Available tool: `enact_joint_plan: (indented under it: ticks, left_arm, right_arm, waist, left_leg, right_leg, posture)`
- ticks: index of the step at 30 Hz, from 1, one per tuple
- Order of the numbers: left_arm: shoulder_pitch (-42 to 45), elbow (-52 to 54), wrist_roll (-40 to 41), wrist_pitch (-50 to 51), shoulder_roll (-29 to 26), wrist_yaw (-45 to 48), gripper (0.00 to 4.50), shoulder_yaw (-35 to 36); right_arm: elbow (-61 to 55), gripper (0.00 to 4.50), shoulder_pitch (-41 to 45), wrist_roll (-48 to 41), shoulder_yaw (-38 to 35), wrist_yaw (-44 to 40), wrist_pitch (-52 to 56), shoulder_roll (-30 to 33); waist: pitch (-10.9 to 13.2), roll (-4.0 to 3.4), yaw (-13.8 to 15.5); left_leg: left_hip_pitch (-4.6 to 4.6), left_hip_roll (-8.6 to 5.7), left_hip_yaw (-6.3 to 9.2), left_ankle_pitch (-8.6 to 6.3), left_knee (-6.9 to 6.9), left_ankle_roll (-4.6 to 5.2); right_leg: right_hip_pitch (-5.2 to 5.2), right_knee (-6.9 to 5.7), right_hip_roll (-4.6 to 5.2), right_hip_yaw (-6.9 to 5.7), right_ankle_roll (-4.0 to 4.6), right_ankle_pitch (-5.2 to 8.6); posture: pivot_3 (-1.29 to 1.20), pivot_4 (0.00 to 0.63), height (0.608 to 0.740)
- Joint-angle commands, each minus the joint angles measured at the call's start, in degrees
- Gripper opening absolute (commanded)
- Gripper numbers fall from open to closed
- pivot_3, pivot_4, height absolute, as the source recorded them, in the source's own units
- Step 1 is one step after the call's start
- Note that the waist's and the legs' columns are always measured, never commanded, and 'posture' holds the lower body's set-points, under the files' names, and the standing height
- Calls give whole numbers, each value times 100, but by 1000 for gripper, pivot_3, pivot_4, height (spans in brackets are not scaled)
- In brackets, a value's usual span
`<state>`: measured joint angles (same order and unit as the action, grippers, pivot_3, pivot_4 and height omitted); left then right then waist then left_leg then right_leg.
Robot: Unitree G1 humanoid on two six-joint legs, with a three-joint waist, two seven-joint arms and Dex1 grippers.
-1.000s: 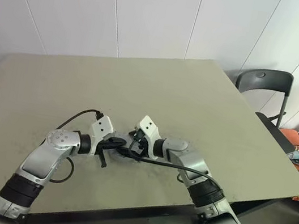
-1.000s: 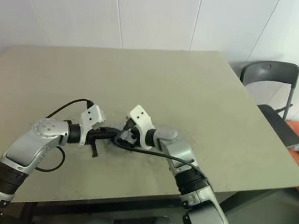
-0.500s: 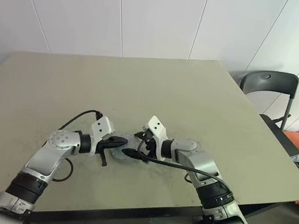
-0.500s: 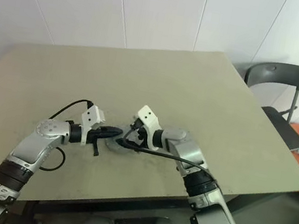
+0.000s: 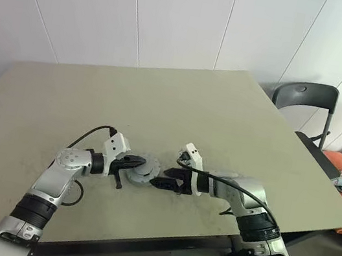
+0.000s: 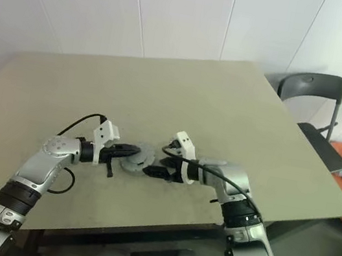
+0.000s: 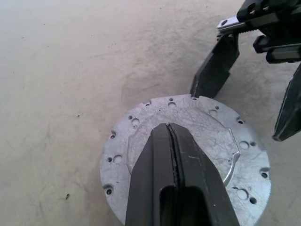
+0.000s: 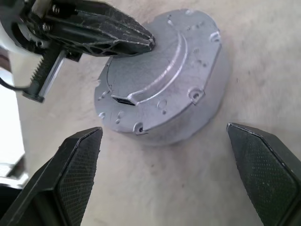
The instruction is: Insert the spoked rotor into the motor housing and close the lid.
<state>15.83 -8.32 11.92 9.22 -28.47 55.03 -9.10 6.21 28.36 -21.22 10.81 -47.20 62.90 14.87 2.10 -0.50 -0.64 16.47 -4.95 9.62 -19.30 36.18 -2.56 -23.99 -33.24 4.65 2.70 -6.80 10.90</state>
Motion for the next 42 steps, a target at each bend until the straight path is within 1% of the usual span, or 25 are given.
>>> enact_joint_plan:
  ticks: [1,4,9,11,16,19,24,28,35,36,42]
  left_arm:
    - [-162,319,-85,388,-4,-63,0,-169]
    - [-257,675,-74,626,4,-148,0,-203]
    - [-410,1050,-33,853,-59,-210,0,-181]
    - [-459,1112,-17,875,-129,-201,0,-118]
    - [-643,1275,59,840,-385,-199,0,153]
    - [-685,1405,111,899,-475,-279,0,275]
    - [-659,1636,130,1053,-545,-437,0,325]
    - [-551,1802,140,1258,-499,-568,0,256]
    - [-360,1639,113,1320,-445,-591,0,170]
    - [-341,1585,101,1290,-433,-588,0,160]
    - [-267,1212,1,1012,-336,-581,0,117]
  right_arm:
    - [85,4472,-46,-237,-199,267,680,-67]
    - [128,4472,12,-535,-604,537,1130,-397]
    - [371,4472,273,-723,-1262,1203,1552,-1163]
    - [452,4472,392,-791,-1459,1352,1694,-1378]
    - [524,4472,549,-955,-1595,1446,1979,-1543]
    - [497,4472,559,-1026,-1564,1415,2052,-1538]
    - [497,4472,538,-1149,-1738,1445,2109,-1655]
    - [446,3637,511,-1221,-1962,1554,2065,-1814]
    - [467,1389,516,-1251,-2269,1760,1951,-1976]
    - [488,1201,521,-1238,-2308,1798,1934,-1984]
    - [522,1196,526,-1264,-2356,1889,1880,-1988]
  waist:
    - [-1,2,11]
    - [-2,4,7]
    - [-3,7,-39]
    - [-3,6,-56]
    - [-1,3,-69]
    - [-1,3,-72]
    - [0,2,-79]
    - [2,3,-69]
    - [1,2,-52]
    - [1,2,-52]
    - [0,2,-37]
  left_leg:
    - [1,0,1,-1,-1,1]
    - [4,0,1,-5,-1,8]
    - [6,3,0,-6,-6,9]
    - [5,11,-1,-6,-6,9]
    - [4,25,-4,-6,-6,9]
    - [8,26,-5,-6,-10,9]
    - [20,26,-5,-7,-9,7]
    - [36,26,-5,-7,-6,6]
    - [79,23,-8,-6,3,5]
    - [82,22,-8,-5,4,3]
    - [90,17,-10,-3,6,0]
  right_leg:
    - [0,2,1,0,-1,0]
    - [-2,4,3,1,-4,2]
    - [-14,0,-1,4,-3,2]
    - [-22,-8,-5,6,-3,2]
    - [-32,-18,-16,4,-2,1]
    - [-37,-17,-16,4,-2,1]
    - [-50,-17,-16,4,0,0]
    - [-63,-18,-16,4,2,-1]
    - [-96,-18,-14,3,25,-17]
    - [-102,-19,-14,2,27,-18]
    - [-108,-19,-9,3,31,-21]
  posture:
    - [0,0,740]
    - [0,0,740]
    - [0,0,740]
    - [0,0,740]
    - [0,0,740]
    - [0,0,740]
    - [0,0,740]
    - [0,0,740]
    - [0,0,740]
    - [0,0,740]
    - [0,0,740]
